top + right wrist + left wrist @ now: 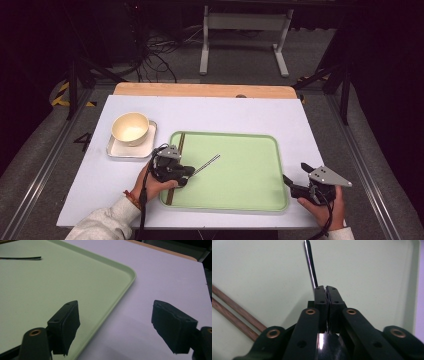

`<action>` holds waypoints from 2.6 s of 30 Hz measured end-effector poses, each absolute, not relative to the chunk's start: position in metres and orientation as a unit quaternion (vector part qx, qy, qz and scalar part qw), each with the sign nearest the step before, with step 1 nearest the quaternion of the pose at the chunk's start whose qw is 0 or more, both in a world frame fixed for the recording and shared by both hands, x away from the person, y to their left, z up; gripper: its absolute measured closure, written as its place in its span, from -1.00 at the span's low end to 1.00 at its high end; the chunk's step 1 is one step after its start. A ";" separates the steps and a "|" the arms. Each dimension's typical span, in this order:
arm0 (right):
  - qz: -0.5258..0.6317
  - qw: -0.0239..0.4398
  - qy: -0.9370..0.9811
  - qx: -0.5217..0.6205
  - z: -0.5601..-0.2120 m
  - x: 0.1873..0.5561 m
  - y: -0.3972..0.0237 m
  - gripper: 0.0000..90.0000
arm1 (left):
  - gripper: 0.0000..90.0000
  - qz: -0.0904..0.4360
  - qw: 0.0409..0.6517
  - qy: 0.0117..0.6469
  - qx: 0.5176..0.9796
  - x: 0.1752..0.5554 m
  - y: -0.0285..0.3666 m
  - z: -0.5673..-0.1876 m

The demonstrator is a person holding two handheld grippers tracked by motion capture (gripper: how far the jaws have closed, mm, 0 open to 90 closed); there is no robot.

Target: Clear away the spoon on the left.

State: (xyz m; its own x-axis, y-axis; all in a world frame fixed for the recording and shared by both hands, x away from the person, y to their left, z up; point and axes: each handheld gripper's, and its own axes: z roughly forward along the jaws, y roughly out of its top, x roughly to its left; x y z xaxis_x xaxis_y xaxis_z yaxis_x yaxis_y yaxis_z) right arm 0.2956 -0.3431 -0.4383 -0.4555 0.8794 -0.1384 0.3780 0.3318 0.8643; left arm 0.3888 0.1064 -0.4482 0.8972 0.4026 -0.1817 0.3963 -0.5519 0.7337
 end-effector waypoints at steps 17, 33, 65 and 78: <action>0.393 0.313 0.755 0.421 -0.440 0.296 -0.343 -0.48 | 1.00 0.026 0.368 0.140 0.919 0.410 0.070 -0.454; 0.392 0.312 0.757 0.420 -0.441 0.294 -0.343 -0.48 | 1.00 0.054 0.348 0.191 0.916 0.415 0.095 -0.452; 0.393 0.311 0.759 0.416 -0.440 0.294 -0.342 -0.49 | 1.00 0.042 0.370 0.205 0.905 0.401 0.132 -0.456; 0.394 0.314 0.757 0.416 -0.439 0.294 -0.344 -0.49 | 1.00 0.068 0.394 0.200 0.895 0.399 0.144 -0.444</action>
